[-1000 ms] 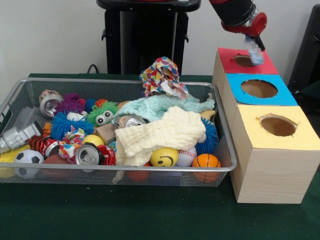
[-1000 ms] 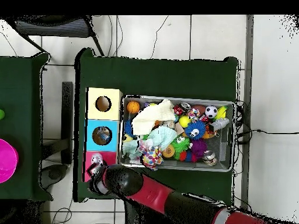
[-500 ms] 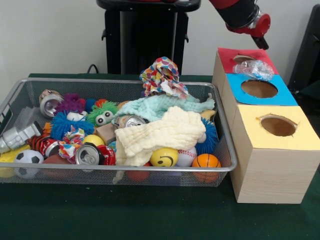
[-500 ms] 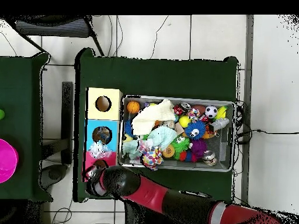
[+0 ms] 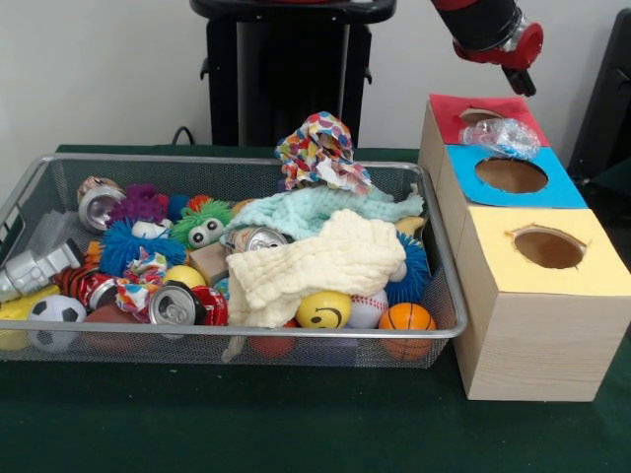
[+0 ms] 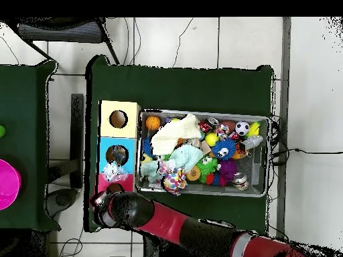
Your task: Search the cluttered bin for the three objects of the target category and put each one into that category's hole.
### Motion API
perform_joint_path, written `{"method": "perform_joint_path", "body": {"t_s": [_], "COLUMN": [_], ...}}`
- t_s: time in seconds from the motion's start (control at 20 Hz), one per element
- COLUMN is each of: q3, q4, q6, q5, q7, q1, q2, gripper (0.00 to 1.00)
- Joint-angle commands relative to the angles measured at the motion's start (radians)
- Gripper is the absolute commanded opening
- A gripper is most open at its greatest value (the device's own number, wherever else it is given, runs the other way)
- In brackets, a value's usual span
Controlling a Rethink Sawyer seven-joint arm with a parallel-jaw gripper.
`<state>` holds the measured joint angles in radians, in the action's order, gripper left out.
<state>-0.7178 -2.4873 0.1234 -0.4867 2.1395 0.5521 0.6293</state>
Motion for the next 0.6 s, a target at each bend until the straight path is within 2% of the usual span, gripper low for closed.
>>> {"method": "perform_joint_path", "body": {"t_s": [0.05,0.2,0.4,0.5,0.6], "q3": [0.192,0.309,0.516,0.589,0.61], "q4": [0.192,0.231,0.318,0.362,0.377], "q6": [-0.051,-0.001,0.119,0.178,0.193], "q5": [-0.042,-0.064,-0.054,-0.03,-0.014], "q7": [0.14,0.131,0.142,0.165,0.187], "q1": [-0.13,-0.218,-0.38,-0.434,-0.451], "q2": [0.084,0.108,0.116,0.106,0.102], "gripper": [0.0,0.0,0.0,0.0,0.0]}}
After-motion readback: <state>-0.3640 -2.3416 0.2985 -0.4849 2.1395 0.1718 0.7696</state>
